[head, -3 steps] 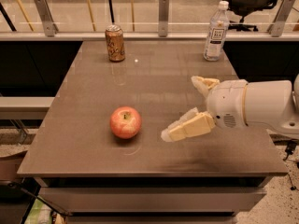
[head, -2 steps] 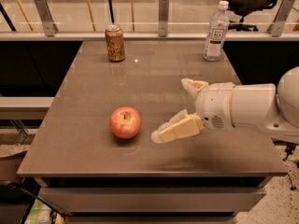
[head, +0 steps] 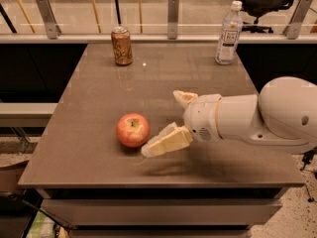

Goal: Move apple near orange can

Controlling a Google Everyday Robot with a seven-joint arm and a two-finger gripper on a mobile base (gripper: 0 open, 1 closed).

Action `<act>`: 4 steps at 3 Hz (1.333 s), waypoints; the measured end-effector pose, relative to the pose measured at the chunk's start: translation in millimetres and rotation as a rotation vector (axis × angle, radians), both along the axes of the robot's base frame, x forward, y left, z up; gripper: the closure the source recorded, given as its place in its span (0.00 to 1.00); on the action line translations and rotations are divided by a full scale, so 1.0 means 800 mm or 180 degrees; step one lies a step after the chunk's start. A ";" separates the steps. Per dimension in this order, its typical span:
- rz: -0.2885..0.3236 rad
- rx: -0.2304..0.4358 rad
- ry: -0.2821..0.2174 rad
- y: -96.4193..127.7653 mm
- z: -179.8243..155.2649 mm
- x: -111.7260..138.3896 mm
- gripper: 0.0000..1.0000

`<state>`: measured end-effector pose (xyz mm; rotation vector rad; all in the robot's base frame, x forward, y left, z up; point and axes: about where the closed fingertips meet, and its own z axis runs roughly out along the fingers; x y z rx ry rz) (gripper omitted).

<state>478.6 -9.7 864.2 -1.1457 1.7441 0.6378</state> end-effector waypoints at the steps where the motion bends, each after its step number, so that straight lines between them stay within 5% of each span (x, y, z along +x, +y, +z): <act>1: 0.0052 0.0028 0.0028 0.022 -0.013 0.006 0.00; 3: 0.0263 0.0176 0.0073 0.061 -0.025 0.006 0.00; 4: 0.0451 0.0296 0.0075 0.075 -0.022 -0.007 0.17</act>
Offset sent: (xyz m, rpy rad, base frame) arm 0.0149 0.0487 -0.0280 0.0484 0.0327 0.0652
